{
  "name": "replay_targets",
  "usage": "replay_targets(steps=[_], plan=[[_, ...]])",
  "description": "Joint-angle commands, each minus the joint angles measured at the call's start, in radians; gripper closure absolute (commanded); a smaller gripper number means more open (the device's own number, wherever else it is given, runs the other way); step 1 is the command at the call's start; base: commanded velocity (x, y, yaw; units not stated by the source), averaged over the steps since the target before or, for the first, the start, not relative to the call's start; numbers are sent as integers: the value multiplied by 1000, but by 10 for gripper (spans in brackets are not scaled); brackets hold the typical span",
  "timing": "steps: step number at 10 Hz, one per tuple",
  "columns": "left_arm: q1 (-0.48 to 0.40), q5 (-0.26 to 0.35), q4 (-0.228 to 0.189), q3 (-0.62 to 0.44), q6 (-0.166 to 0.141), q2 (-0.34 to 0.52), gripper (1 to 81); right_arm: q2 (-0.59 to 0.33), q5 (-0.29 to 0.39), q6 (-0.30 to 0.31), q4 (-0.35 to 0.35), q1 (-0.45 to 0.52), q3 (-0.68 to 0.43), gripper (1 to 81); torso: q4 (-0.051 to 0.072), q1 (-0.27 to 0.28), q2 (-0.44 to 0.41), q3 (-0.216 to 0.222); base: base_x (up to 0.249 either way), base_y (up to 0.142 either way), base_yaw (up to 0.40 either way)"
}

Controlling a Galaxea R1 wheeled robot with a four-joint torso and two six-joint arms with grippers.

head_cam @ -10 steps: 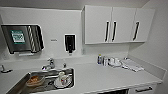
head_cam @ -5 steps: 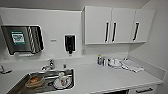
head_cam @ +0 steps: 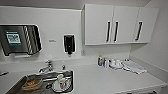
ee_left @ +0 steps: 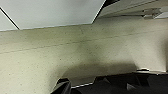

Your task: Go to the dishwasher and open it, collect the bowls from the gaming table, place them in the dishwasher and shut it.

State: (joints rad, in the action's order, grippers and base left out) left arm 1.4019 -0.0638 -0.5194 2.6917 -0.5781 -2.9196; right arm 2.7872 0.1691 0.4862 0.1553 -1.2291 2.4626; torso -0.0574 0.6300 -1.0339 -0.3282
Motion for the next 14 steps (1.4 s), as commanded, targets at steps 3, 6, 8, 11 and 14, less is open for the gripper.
replay_targets(steps=[3,6,8,11,14], plan=[[-76,33,1,4,1,19,10,13,-28,26,33,207,-16,10,0,0,0,0,31,0,0],[-74,33,1,4,6,17,10,19,-42,28,39,234,-22,10,-1,-1,-1,0,0,0,0],[-68,33,2,4,7,19,10,24,-43,40,52,305,-73,10,-1,-1,-1,0,0,0,0],[-57,33,9,4,7,25,10,47,-31,42,76,403,-105,10,-1,-2,-1,0,0,0,0],[-54,33,9,4,6,26,10,68,-26,40,76,464,-107,10,-2,-2,-1,0,0,0,0]])
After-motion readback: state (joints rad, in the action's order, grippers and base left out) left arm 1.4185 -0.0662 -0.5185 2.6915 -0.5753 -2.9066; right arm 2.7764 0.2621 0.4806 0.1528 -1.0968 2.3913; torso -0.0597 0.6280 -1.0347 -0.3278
